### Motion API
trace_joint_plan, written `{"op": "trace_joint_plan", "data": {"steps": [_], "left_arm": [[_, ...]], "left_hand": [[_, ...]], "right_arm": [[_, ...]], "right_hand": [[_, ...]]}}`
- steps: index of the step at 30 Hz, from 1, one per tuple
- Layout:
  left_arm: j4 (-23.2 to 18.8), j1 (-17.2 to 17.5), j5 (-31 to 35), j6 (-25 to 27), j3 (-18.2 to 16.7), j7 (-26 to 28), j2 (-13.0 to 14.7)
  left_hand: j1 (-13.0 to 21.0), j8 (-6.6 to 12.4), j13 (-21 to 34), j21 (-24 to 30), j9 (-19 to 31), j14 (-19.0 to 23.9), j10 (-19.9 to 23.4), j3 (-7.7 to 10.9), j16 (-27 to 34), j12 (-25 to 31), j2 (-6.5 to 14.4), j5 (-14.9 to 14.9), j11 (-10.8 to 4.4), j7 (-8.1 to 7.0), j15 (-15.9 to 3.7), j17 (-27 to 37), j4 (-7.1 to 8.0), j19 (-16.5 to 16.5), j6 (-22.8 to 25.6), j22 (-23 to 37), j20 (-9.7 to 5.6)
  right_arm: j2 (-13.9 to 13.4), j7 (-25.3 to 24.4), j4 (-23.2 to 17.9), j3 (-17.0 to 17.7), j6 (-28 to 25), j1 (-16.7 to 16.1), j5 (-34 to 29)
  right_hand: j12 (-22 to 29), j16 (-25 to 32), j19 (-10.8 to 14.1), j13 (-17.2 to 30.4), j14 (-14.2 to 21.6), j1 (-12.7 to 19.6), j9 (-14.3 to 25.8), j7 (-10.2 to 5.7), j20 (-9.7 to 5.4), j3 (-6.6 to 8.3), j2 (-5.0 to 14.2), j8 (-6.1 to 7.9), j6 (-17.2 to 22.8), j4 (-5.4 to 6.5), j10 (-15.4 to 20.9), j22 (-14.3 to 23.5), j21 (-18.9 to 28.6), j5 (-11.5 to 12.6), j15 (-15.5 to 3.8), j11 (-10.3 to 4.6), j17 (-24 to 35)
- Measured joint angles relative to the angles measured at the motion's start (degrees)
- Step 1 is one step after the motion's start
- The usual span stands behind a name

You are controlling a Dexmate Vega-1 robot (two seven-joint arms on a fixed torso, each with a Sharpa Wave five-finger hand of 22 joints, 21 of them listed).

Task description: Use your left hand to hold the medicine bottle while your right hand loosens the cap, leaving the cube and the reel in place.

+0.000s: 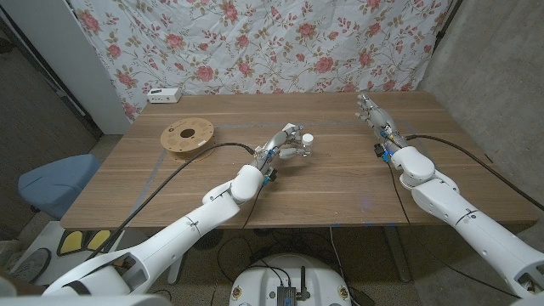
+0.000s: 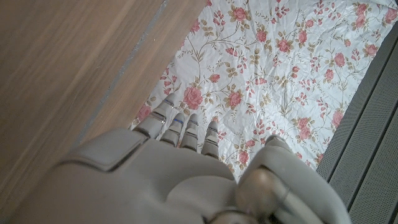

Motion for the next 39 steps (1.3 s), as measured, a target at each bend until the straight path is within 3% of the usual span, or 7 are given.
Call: {"op": "trace_joint_plan", "data": {"steps": [8,14,19,26,34,37,39], "left_arm": [[0.9,-1.03,-0.01,0.03,0.46,-0.5,-0.55],[1.64,-1.68,-0.07,0.01,0.82,-0.73,-1.02],[2.48,-2.33,-0.55,-0.37,1.13,-1.43,-1.51],[4.28,-3.44,-1.0,-1.51,1.62,-2.03,-2.41],[6.26,-4.65,-1.62,-2.74,2.01,-2.83,-3.29],[6.8,-5.03,-1.62,-2.74,2.12,-2.83,-3.56],[7.27,-5.35,-1.94,-3.14,2.18,-3.21,-3.78]], "left_hand": [[-0.13,0.0,0.02,0.0,0.0,0.42,-0.01,0.17,0.0,-0.01,0.13,0.0,0.01,0.22,-0.18,0.0,0.17,0.0,0.22,0.0,0.0],[-0.32,-0.25,0.02,-0.23,0.0,0.42,0.2,0.17,-0.22,-0.23,0.31,-0.01,-0.19,0.21,-0.18,0.01,0.17,0.0,0.22,0.0,0.0],[-0.32,-0.26,0.01,-0.23,0.0,0.42,0.21,0.17,-0.44,-0.25,0.31,-0.01,-0.19,0.21,-0.18,0.01,0.17,0.0,0.21,0.0,0.0],[-0.33,-0.26,-0.01,-0.23,0.0,0.42,0.2,0.17,-0.5,-0.27,0.32,-0.01,-0.18,0.42,-0.18,-0.27,0.17,0.82,-0.01,0.0,0.0],[-0.55,-0.26,-0.02,-0.23,0.0,0.41,0.18,0.41,-0.65,-0.47,0.53,-0.01,-0.17,0.57,-0.18,-0.27,0.41,0.82,-0.31,0.0,0.0],[-0.55,-0.25,-0.01,-0.23,0.0,0.41,0.18,0.42,-0.65,-0.48,0.53,-0.01,-0.17,0.42,-0.18,-0.26,0.42,0.82,-0.66,0.0,0.0],[-0.55,-0.26,0.0,-0.23,0.0,0.41,0.18,0.42,-0.65,-0.48,0.53,-0.02,-0.16,0.42,-0.18,-0.26,0.42,0.82,-0.66,0.0,0.0]], "right_arm": [[-2.05,-0.5,-3.21,0.14,-3.04,-0.59,-1.44],[-3.12,-0.98,-4.84,0.26,-5.59,-0.91,-2.52],[-5.82,-1.25,-8.89,0.76,-8.31,-1.79,-3.37],[-8.12,-1.39,-12.3,1.09,-11.78,-2.4,-4.31],[-10.8,-1.04,-16.06,1.41,-15.62,-2.91,-5.24],[-10.8,-0.76,-16.06,1.41,-16.75,-2.91,-5.52],[-12.11,-0.58,-17.83,1.61,-17.47,-3.07,-5.69]], "right_hand": [[0.0,0.0,0.0,0.0,0.0,0.61,0.01,0.28,0.0,-0.07,-0.61,0.0,0.95,-0.42,-0.12,0.0,0.0,0.0,0.0,-0.12,0.0],[0.0,0.0,0.0,0.0,0.0,1.83,0.15,0.05,0.0,-0.15,-1.83,0.46,2.36,-1.61,-0.12,0.0,0.0,0.0,0.0,-0.12,0.01],[0.0,0.0,0.59,0.0,0.0,2.67,0.16,-0.23,0.04,-0.07,-2.65,0.46,2.87,-2.62,-0.11,0.01,0.0,0.0,0.0,-0.12,-0.27],[0.0,0.0,1.27,0.0,0.07,5.48,0.16,0.18,-0.03,0.64,-2.75,1.02,3.92,-4.41,-0.11,0.01,0.0,0.0,-0.07,-0.12,-0.26],[0.0,0.0,1.27,0.0,0.53,9.69,0.39,-1.63,-0.03,1.58,-3.16,1.02,5.2,-7.67,-0.44,0.15,0.0,-0.88,-0.11,-0.44,-0.26],[0.0,0.0,1.68,0.0,0.53,11.25,0.43,-3.35,0.37,1.91,-3.08,0.95,5.53,-8.89,-0.63,0.15,0.0,-1.75,-0.11,-0.63,-0.25],[0.0,0.0,1.72,0.09,0.53,11.53,0.43,-3.39,0.95,2.08,-3.24,0.69,5.42,-9.35,-0.63,0.15,0.0,-2.39,-0.11,-0.63,-0.26]]}}
